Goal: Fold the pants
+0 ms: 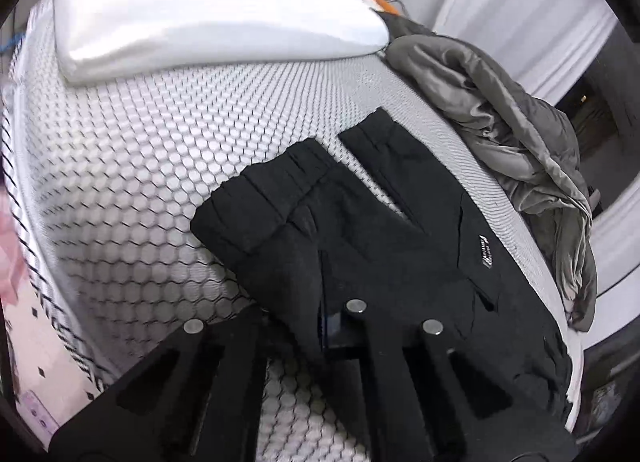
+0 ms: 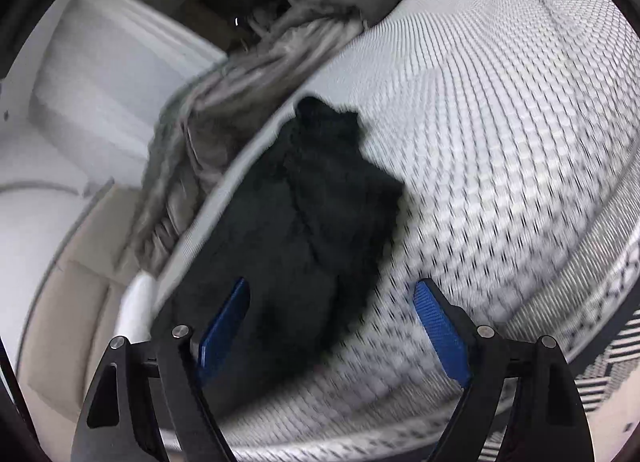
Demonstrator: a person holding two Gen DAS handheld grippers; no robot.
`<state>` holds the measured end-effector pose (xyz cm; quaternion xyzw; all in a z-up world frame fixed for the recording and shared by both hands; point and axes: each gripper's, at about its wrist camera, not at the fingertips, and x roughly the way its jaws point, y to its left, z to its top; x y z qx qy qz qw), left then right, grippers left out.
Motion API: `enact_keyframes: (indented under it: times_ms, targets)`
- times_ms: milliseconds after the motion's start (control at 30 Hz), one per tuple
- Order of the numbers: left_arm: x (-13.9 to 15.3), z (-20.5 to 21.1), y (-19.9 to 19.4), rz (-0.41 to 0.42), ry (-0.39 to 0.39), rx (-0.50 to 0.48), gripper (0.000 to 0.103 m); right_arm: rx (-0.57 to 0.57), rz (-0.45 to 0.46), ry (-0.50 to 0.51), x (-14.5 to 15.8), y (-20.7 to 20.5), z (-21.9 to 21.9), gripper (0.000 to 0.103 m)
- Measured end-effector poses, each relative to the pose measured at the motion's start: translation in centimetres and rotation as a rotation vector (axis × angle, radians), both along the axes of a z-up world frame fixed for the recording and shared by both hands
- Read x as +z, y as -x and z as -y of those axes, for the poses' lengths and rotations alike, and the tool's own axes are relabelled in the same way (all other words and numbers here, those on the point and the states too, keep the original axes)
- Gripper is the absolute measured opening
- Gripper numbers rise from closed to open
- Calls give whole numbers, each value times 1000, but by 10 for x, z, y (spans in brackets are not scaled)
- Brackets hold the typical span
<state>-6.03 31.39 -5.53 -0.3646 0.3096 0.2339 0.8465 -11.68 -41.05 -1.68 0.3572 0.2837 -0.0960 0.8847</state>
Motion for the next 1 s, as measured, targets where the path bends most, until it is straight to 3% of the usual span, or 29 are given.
enact_keyframes:
  times_ms: [67,133,167,200,300,433,500,533,600,667,767,867,933,1000]
  targets:
    - [7,3,1,4,-20,-3,2,-24,-1,35,7,-8,1,60]
    - [10,6,-1,-7,-43,-9,2,-9,-27,18,6,-14,1,55]
    - [8,6,-4,-18,-39,-8,2,4,-25,6,4,-18,0,43]
    - [6,4,-4,-28,-26,-10,2,23,-40,17,3,-22,-2,22]
    - [7,6,6,-36,-52,-14,2,22,-68,76,8,-18,-2,15]
    - [-6,12,4,-133,-104,-28,3,-51,-108,118,9,5,-1,16]
    - [-4,13,6,-133,-104,-26,6,-28,-173,148,2,-4,-3,23]
    - [0,13,7,-125,-98,-35,8,-30,-146,115,2,-1,-1,26]
    - [3,10,9,-120,-79,-51,28,-33,-71,59,6,10,4,48]
    - [3,5,14,-94,-62,-41,37,-58,-43,84,13,19,4,50]
    - [2,-2,24,-87,-46,-24,39,-74,-29,97,20,28,6,50]
    - [16,-3,32,-159,-143,29,39,-91,-30,132,29,36,4,52]
    - [30,-6,37,-165,-204,58,49,-89,-22,175,38,43,-2,57]
    - [51,-5,42,-119,-250,63,73,-111,14,231,53,43,-14,58]
